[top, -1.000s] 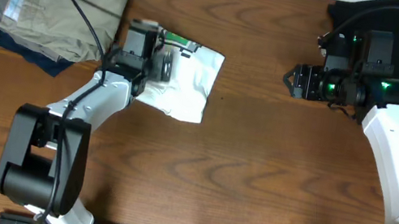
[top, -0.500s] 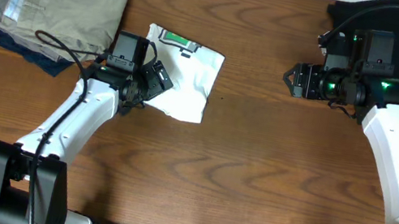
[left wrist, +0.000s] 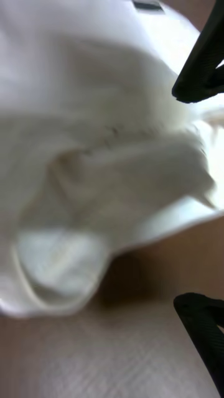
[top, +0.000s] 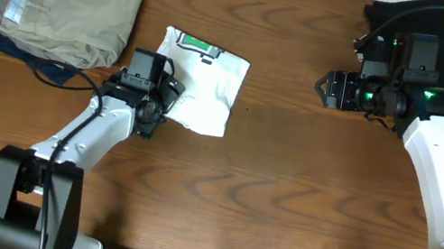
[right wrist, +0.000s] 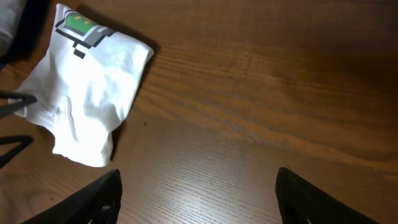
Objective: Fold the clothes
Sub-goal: 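Grasp the folded white shirt bundle with the left gripper, then carry the bundle with the left gripper onto the khaki clothes stack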
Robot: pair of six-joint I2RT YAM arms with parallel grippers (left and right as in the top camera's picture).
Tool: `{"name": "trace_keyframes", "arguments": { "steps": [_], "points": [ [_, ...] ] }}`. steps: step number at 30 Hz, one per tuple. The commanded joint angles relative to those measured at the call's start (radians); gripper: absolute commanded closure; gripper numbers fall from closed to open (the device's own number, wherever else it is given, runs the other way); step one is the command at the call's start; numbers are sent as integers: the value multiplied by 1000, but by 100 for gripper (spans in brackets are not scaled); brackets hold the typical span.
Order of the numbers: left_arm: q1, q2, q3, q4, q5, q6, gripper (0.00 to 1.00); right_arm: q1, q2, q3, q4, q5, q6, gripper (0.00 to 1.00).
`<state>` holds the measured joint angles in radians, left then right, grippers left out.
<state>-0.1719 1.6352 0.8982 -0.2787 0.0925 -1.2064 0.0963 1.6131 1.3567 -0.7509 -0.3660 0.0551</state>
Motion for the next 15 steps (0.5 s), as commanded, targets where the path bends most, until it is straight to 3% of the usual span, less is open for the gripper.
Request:
{"name": "trace_keyframes", "arguments": {
  "steps": [1,5,9,12,13,15],
  "points": [
    [2,59,-6,44,-29,-44,4,-3,10,3,-8,3,-19,23],
    [2,124,-6,89,-14,-85,10,-4,10,3,-24,3,-19,23],
    [2,144,-6,98,-14,-93,22,-4,10,3,-38,3,-19,23],
    [2,144,-6,109,-16,-93,39,-4,10,3,-39,3,-19,23],
    [2,144,-6,110,-27,-93,54,-3,10,3,-39,3,-19,23],
    [2,145,-6,109,-46,-90,72,-3,10,3,-39,3,-19,23]
  ]
}}
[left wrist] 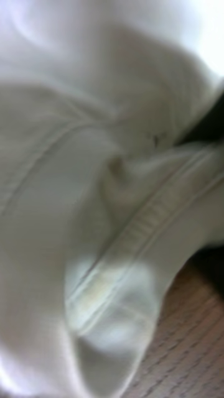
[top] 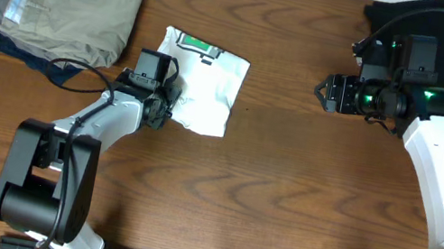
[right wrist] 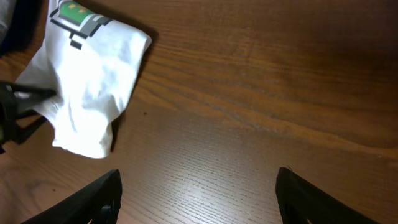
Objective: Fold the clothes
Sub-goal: 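Carry the bundle with the left gripper onto the khaki clothes stack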
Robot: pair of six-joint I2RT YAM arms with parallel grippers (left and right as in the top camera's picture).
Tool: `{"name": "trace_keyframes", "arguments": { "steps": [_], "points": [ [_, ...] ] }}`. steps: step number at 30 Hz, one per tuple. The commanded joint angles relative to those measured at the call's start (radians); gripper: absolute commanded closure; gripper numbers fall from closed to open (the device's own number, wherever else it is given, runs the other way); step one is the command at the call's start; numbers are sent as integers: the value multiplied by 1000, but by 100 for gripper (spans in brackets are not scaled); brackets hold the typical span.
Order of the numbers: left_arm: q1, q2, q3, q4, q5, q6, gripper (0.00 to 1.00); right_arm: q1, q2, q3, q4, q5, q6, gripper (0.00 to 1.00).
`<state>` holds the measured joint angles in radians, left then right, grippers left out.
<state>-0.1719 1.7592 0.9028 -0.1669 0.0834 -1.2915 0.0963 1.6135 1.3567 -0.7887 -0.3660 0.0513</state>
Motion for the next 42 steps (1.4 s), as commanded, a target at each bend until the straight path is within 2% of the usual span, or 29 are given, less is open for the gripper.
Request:
{"name": "trace_keyframes", "arguments": {
  "steps": [1,2,3,7,8,10,13,18,23,31,38,42],
  "points": [
    [2,22,-11,-2,-44,2,79,-3,9,3,-1,3,-15,23],
    [2,22,-11,-2,-45,13,91,-3,9,3,-1,3,-15,23],
    [2,22,-11,-2,-47,27,94,-3,9,3,-1,3,-15,23],
    [2,21,-11,41,-45,136,94,-4,9,3,-1,3,-15,24],
    [2,19,-10,64,-31,183,94,-4,9,3,0,3,-15,23],
    [3,0,-9,149,47,354,94,-3,9,3,0,3,-15,23],
    [3,-41,4,207,105,496,94,-4,9,3,0,3,-15,23],
    [3,-145,36,235,108,679,94,-4,9,3,0,3,-15,23],
    [3,-217,36,359,101,851,94,-3,9,3,8,-5,-15,23],
    [26,-225,42,570,25,892,94,-3,9,3,10,-6,-14,24],
    [116,-224,129,599,-16,888,94,-3,9,3,11,-12,-3,24],
    [181,-221,197,603,-150,760,94,-3,9,3,11,-29,-3,24]
  ]
}}
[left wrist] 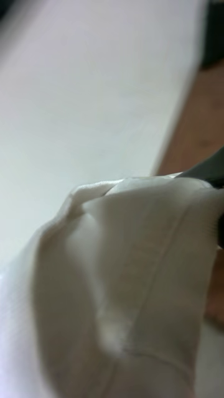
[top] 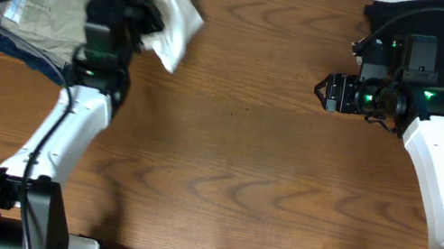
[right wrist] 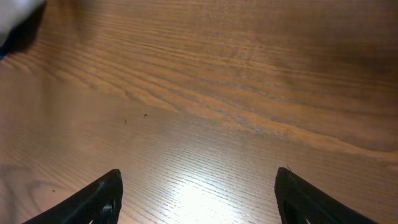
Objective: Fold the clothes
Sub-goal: 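Carry the bundle with the left gripper onto the khaki clothes stack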
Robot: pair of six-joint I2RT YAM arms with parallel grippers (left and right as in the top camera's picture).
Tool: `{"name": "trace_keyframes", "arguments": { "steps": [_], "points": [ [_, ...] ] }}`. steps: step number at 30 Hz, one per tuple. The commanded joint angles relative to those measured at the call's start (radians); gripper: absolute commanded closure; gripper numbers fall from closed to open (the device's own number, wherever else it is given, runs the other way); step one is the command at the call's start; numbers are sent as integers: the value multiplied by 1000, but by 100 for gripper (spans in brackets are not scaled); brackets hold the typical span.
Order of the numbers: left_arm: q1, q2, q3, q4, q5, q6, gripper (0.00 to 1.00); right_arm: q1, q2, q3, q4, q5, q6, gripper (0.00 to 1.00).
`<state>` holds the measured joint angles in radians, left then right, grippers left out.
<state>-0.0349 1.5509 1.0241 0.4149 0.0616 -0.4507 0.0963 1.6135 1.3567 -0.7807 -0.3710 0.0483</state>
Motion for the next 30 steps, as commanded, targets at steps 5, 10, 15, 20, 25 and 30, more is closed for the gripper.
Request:
{"name": "trace_keyframes", "arguments": {
  "steps": [5,10,15,20,25,30],
  "points": [
    [125,15,101,100,-242,-301,94,8,9,3,3,-30,0,24],
    [209,101,104,198,-234,-523,94,26,9,3,2,-29,-1,24],
    [272,239,162,271,-116,-614,94,35,9,3,-2,-29,-1,24],
    [311,374,295,282,19,-613,94,36,9,3,0,-29,-1,24],
    [335,402,338,259,128,-612,94,36,9,3,7,-29,-1,24],
    [342,388,374,261,205,-552,94,36,9,3,26,-29,-1,24]
  ]
}}
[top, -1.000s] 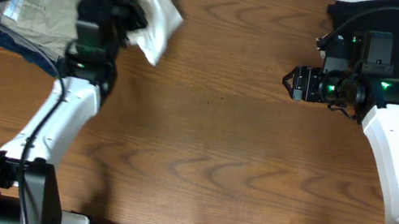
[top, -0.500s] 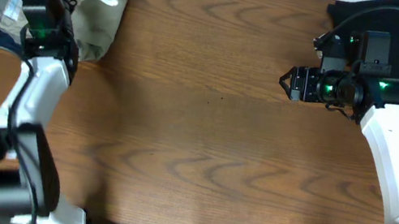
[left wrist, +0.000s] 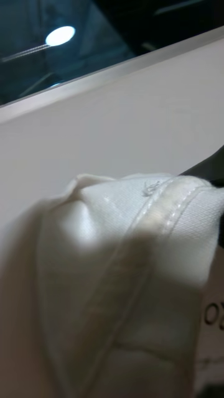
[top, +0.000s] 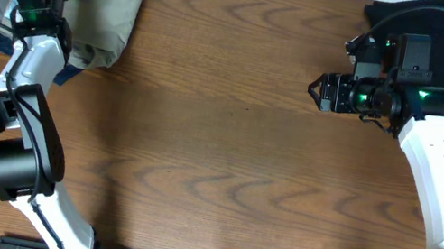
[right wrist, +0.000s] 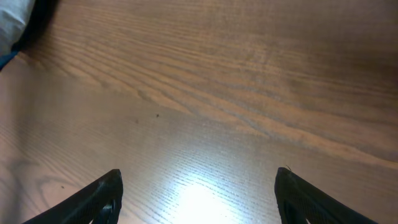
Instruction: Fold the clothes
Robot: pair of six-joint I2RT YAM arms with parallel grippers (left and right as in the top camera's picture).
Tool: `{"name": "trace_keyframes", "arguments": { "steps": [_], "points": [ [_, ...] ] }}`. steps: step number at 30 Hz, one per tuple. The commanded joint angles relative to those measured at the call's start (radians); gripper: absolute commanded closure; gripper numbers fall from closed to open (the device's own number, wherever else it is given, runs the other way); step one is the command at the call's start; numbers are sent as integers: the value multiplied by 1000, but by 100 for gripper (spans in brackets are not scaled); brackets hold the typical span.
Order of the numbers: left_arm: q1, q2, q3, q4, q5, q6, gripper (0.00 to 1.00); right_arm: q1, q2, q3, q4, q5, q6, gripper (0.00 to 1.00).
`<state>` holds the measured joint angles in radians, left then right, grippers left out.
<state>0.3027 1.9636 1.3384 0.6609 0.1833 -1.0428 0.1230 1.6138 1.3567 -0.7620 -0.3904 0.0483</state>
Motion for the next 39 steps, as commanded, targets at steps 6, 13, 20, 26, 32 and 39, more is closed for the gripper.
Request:
{"name": "trace_keyframes", "arguments": {
  "steps": [6,13,20,26,32,39],
  "points": [
    [0,-23,155,14,24,47,94,9,9,3,24,-10,-1,24],
    [0,-14,174,14,-53,59,94,9,9,3,26,-10,-1,24],
    [-1,59,180,34,-27,58,94,9,9,3,29,-10,-1,24],
    [-1,105,180,33,1,59,94,9,9,3,32,-10,-1,24],
    [7,114,180,-54,116,79,95,9,9,3,32,-10,-1,23],
    [77,91,180,-267,346,104,94,9,9,3,29,-9,-2,22]
  ]
}}
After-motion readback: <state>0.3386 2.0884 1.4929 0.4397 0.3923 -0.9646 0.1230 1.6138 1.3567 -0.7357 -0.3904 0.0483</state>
